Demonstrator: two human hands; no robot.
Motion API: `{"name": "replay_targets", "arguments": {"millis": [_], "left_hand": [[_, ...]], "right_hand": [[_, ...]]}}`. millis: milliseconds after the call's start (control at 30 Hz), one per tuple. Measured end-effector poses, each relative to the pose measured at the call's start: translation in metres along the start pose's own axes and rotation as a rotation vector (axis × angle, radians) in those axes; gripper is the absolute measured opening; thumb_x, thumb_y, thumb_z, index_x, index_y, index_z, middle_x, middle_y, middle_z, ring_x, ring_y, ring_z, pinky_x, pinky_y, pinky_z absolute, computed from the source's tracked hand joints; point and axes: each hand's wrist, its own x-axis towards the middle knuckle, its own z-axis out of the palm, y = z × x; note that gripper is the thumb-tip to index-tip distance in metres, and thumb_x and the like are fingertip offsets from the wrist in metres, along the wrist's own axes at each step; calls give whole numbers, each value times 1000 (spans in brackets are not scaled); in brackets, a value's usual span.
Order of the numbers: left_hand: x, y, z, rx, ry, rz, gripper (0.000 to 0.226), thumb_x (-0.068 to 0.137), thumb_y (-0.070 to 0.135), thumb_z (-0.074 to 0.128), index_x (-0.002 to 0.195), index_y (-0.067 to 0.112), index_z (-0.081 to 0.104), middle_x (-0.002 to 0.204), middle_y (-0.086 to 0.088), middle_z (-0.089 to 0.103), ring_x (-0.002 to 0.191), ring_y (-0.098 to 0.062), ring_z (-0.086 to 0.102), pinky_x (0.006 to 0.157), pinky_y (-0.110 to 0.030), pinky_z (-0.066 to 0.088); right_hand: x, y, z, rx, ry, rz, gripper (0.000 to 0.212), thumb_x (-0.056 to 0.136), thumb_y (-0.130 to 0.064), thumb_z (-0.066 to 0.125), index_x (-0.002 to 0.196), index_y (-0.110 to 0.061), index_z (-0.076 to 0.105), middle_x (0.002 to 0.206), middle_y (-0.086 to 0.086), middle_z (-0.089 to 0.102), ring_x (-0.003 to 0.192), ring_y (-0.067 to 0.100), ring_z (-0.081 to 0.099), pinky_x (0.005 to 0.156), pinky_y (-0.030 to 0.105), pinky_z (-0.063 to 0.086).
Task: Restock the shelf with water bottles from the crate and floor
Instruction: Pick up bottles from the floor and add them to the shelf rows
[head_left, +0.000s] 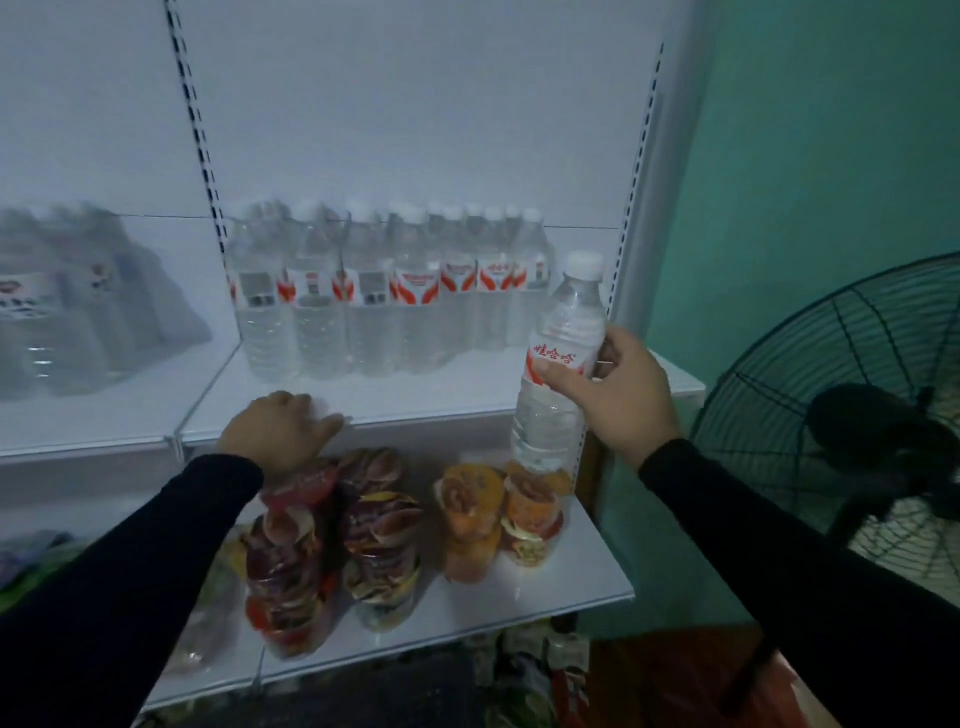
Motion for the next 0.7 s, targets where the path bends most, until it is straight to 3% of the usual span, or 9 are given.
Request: {"name": "replay_targets", "arguments": {"millis": [100, 167, 300, 533, 700], "left_hand": [[14, -22, 17, 109, 34, 50, 92, 82, 82, 2, 132, 24, 52, 127, -10, 53, 117, -30, 47, 95, -40, 40], [23, -29, 25, 141, 42, 52, 108, 71, 84, -17, 132, 26, 52, 128, -8, 52, 118, -29, 46, 97, -41, 39], [23, -25, 27, 44, 99, 10, 96, 77, 82, 1, 127, 16, 50, 128, -9, 54, 120, -26, 49, 101, -39, 39], [25, -26, 31, 38, 60, -32, 104, 72, 86, -1, 145, 22, 35, 156, -10, 31, 144, -24, 26, 117, -38, 21], [27, -25, 33, 58, 74, -57, 109, 68, 87, -7, 150, 25, 29, 159, -7, 25, 146, -23, 21, 118, -38, 17]], "right_hand": [[23, -5, 25, -27, 6, -5, 58, 70, -48, 84, 118, -27, 60, 105, -15, 68, 93, 2, 65, 85, 27, 55], [38, -7, 38, -39, 19, -18, 59, 70, -48, 85, 119, -26, 60, 104, -17, 68, 92, 0, 65, 83, 25, 55], [66, -8, 63, -51, 35, -6, 52, 72, -47, 84, 112, -31, 54, 98, -21, 62, 93, 3, 63, 84, 28, 54], [105, 4, 103, -84, 34, 19, 62, 73, -53, 80, 122, -25, 55, 106, -13, 64, 98, 13, 64, 90, 37, 55], [122, 15, 118, -84, 46, 26, 75, 71, -61, 76, 129, -22, 52, 121, -5, 65, 106, 15, 65, 90, 35, 55]]}}
